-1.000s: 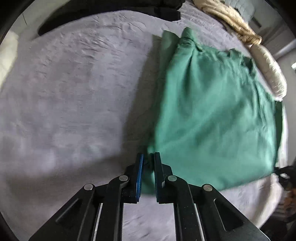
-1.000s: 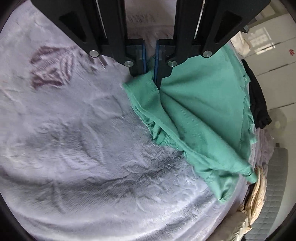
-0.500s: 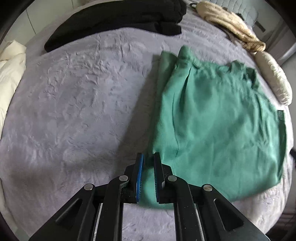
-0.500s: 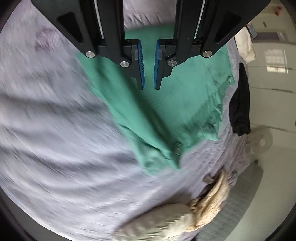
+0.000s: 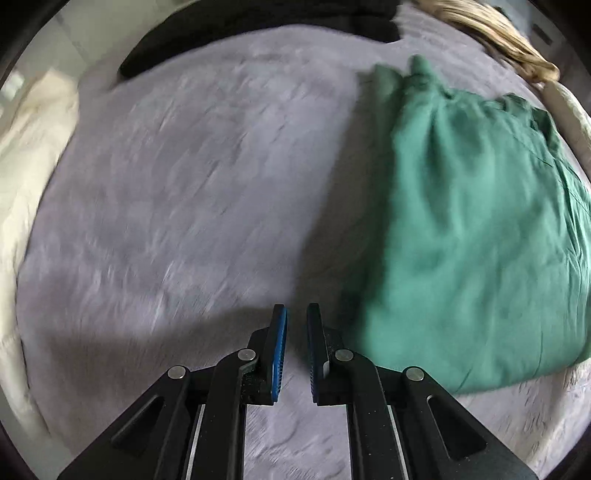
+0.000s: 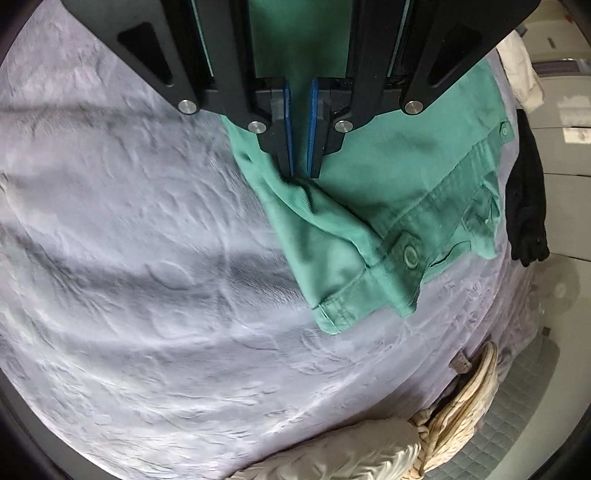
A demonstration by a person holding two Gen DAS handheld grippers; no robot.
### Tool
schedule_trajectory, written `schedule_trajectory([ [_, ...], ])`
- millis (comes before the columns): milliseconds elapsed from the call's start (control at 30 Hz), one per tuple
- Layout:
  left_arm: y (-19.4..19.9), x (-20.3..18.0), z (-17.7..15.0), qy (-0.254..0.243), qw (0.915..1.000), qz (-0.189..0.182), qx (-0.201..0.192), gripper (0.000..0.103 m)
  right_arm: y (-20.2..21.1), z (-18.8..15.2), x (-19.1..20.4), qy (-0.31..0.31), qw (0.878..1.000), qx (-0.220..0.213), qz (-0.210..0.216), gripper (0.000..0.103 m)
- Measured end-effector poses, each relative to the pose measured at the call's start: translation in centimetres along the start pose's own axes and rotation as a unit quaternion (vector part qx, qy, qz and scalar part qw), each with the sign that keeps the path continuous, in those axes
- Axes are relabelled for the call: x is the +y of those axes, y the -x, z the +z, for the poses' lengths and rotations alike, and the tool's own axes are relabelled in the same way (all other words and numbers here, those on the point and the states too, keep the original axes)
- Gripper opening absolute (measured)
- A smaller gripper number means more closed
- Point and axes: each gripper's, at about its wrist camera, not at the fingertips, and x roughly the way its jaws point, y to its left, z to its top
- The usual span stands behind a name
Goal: Fold large clothes
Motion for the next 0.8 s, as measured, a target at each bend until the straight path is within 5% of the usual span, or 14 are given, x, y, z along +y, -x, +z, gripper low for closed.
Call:
schedule_trajectory([
  [267, 2.3, 2.0, -2.9, 0.013, 0.9998, -0.017, 0.005, 0.012, 3.3, -5.7, 1.6, 0.026, 0.999, 0.025, 0.026, 0.011],
  [367, 2.9, 1.6, -3.8, 0.005, 0.9996, -0.026, 0.008, 0.012, 3.6, -9.2, 2.6, 0.035, 0.998, 0.045, 0.031, 0.030],
  [433, 3.4, 1.3, -4.5, 0.002, 0.9993, -0.035, 0.007, 0.012, 3.6, -11.7, 3.2, 0.038, 0.997, 0.060, 0.031, 0.057],
  [800, 5.9, -0.3, -7.8, -0.025, 0.9986, -0.043, 0.018, 0.012, 2.9, -21.7, 5.9, 0.065, 0.988, 0.137, 0.024, 0.065],
])
